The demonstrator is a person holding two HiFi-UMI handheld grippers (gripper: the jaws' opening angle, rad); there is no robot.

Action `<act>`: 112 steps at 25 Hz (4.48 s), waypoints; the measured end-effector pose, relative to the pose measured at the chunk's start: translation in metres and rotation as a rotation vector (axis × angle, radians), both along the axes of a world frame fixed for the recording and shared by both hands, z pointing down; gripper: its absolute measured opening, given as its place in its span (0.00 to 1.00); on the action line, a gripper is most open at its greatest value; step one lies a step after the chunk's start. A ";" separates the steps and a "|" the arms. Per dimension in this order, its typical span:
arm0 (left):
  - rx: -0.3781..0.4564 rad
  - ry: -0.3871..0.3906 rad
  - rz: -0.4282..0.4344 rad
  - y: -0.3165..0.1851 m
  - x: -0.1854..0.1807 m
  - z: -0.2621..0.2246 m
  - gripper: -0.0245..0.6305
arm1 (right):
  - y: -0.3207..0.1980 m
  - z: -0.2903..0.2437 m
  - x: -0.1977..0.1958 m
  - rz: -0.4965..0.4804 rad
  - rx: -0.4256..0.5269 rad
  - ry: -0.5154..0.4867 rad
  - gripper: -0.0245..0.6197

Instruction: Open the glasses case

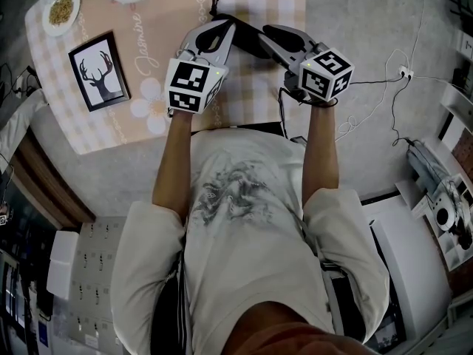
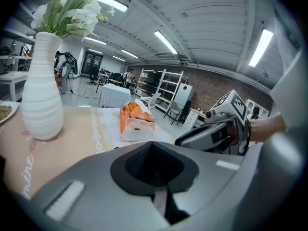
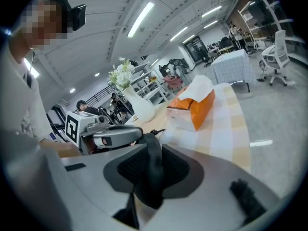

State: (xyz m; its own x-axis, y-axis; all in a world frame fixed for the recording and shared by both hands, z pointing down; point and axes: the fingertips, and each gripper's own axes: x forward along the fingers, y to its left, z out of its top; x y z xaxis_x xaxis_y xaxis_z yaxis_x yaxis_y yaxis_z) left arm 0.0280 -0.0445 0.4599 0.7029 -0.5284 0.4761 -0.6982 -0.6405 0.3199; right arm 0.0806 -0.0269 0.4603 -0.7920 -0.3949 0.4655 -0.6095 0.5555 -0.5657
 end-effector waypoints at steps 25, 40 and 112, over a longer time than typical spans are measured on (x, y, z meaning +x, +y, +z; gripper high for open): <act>-0.092 0.006 -0.108 0.030 -0.033 0.021 0.04 | 0.008 0.002 -0.005 0.116 -0.129 -0.142 0.20; -0.095 -0.008 -0.087 0.029 -0.038 0.024 0.04 | 0.070 -0.016 -0.052 -0.203 -0.002 -0.086 0.24; 0.027 -0.253 0.090 0.097 -0.011 0.020 0.52 | 0.059 -0.044 -0.092 -0.456 0.306 0.235 0.26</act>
